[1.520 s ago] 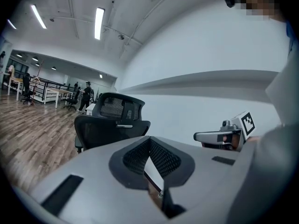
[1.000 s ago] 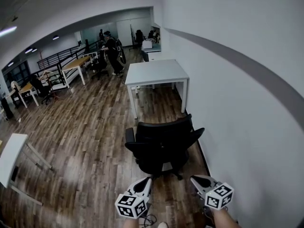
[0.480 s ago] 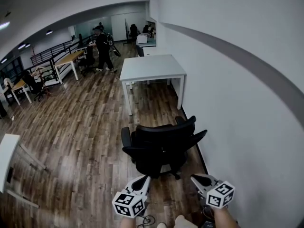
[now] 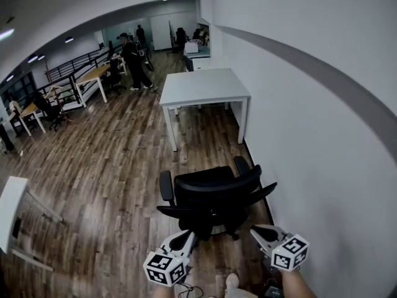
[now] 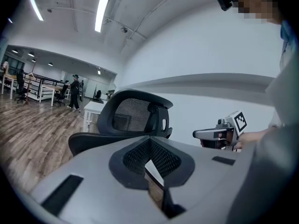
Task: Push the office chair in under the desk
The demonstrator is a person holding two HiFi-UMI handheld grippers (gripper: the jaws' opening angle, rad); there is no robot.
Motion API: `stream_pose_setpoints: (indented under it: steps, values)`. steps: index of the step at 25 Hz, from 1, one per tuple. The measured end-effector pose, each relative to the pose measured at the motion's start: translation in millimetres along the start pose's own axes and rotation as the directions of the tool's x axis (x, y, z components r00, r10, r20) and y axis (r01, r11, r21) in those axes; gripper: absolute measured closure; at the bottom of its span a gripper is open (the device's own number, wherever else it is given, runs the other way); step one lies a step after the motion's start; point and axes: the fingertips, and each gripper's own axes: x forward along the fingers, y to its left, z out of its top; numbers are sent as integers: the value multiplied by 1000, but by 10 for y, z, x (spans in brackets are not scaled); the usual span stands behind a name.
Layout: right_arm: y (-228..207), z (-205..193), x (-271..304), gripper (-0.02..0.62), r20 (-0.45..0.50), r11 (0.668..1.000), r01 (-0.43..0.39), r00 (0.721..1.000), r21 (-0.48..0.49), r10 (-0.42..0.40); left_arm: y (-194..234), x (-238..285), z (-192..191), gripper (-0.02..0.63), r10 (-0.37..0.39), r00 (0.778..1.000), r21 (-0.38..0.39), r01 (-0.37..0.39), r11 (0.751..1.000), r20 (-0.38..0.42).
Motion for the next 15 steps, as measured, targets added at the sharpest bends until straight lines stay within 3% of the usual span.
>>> stream_pose_setpoints:
  steps: [15]
  values:
    - [-589,247,194,558,-4,996,-87,996,-16,87,100,462,164,604,67,998,-16,-67,998,-2]
